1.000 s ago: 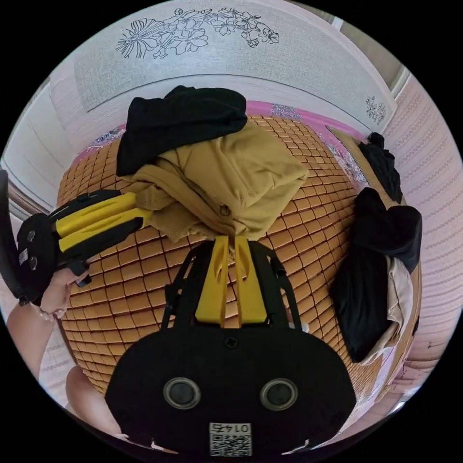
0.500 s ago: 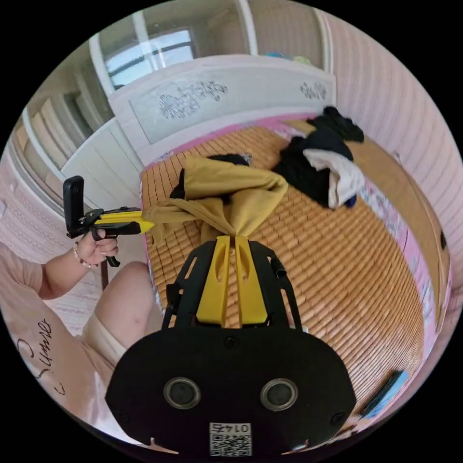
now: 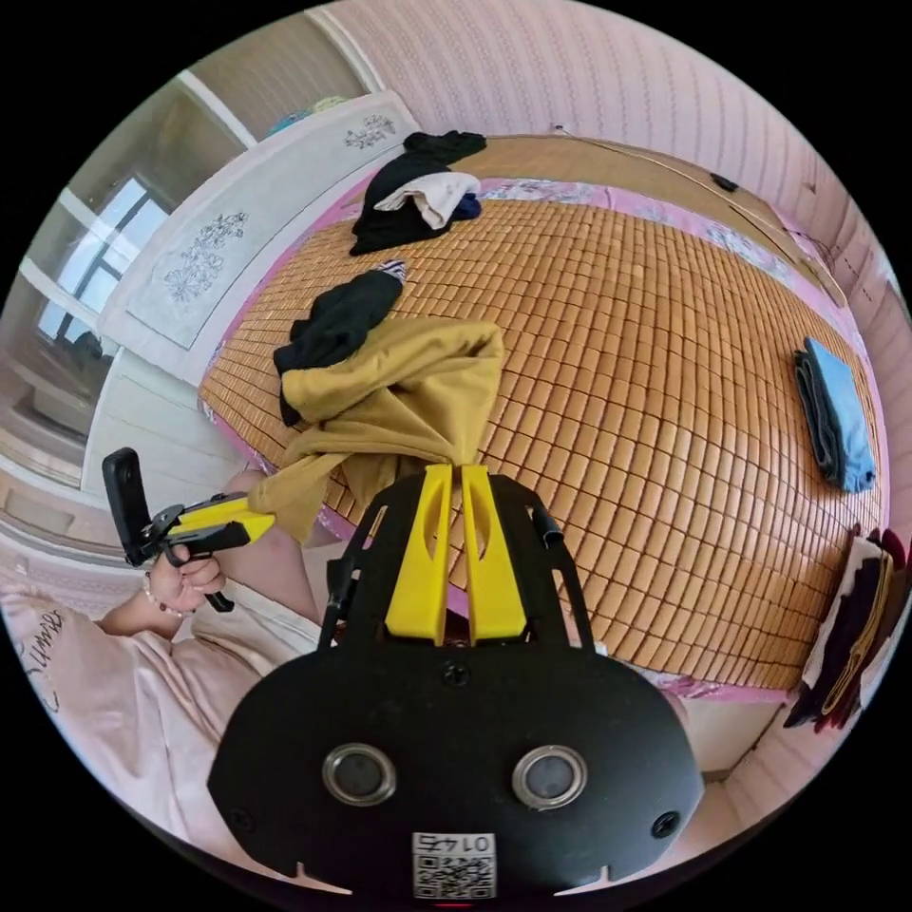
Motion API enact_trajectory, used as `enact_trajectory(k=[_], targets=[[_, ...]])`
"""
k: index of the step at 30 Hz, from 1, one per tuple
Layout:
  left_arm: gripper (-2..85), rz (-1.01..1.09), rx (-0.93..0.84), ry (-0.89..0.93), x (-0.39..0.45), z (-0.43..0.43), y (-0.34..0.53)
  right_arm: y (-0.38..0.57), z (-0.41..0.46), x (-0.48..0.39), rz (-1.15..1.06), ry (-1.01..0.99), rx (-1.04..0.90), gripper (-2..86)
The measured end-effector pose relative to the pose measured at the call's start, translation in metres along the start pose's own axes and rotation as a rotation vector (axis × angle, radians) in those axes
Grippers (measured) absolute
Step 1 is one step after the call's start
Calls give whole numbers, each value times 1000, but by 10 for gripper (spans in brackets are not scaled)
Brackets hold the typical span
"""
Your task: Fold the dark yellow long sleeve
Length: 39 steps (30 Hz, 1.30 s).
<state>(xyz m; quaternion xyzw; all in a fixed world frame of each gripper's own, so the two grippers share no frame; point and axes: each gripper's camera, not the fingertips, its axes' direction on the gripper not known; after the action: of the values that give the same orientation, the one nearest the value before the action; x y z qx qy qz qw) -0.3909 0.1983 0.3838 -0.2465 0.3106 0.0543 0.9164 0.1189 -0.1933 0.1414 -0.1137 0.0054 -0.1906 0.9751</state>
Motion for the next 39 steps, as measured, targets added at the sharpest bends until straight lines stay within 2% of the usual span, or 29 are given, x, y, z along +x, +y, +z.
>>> enact_trajectory(k=[3,4,6,8,10,12,14,16,17,19,21,23,29,32,35,37,39], targets=[[46,4,70,-77,-8,-29,-5,-14,-12,0,-16,84,-57,23],[47,3,94,-110,-11,-38,-6,-19,-17,-4,-28,115,-37,27],[51,-87,179,-294,-39,-70,-12,-46,-36,-33,-109,186,75,67],[61,-201,224,-367,-72,-85,-20,-78,-34,-60,-179,118,115,106],[89,-340,247,-357,-108,-91,-29,-115,-13,-87,-240,-7,79,151],[114,-477,267,-267,-144,-87,-42,-167,38,-122,-283,-99,-71,196],[117,-511,239,-263,-157,-76,-56,-201,78,-142,-264,-138,-205,212],[112,-530,155,-212,-168,-58,-68,-226,109,-156,-223,-142,-306,206],[96,-538,78,-161,-175,-44,-75,-238,119,-165,-196,-74,-340,186],[61,-512,56,-156,-174,-40,-79,-250,121,-191,-281,32,-376,141],[10,-470,120,-161,-166,-52,-78,-247,111,-242,-558,227,-346,80],[-2,-447,141,-167,-162,-62,-81,-245,106,-274,-716,333,-327,54],[-9,-322,260,-279,-138,-128,-117,-289,68,-359,-880,266,-409,38],[-10,-259,292,-312,-121,-149,-131,-298,52,-379,-940,322,-389,38],[-10,-231,343,-372,-107,-174,-142,-303,39,-391,-957,298,-339,38],[-10,-221,392,-423,-100,-203,-153,-313,23,-406,-952,226,-274,38],[-9,-213,524,-483,-82,-259,-165,-333,-12,-431,-911,87,-135,38]])
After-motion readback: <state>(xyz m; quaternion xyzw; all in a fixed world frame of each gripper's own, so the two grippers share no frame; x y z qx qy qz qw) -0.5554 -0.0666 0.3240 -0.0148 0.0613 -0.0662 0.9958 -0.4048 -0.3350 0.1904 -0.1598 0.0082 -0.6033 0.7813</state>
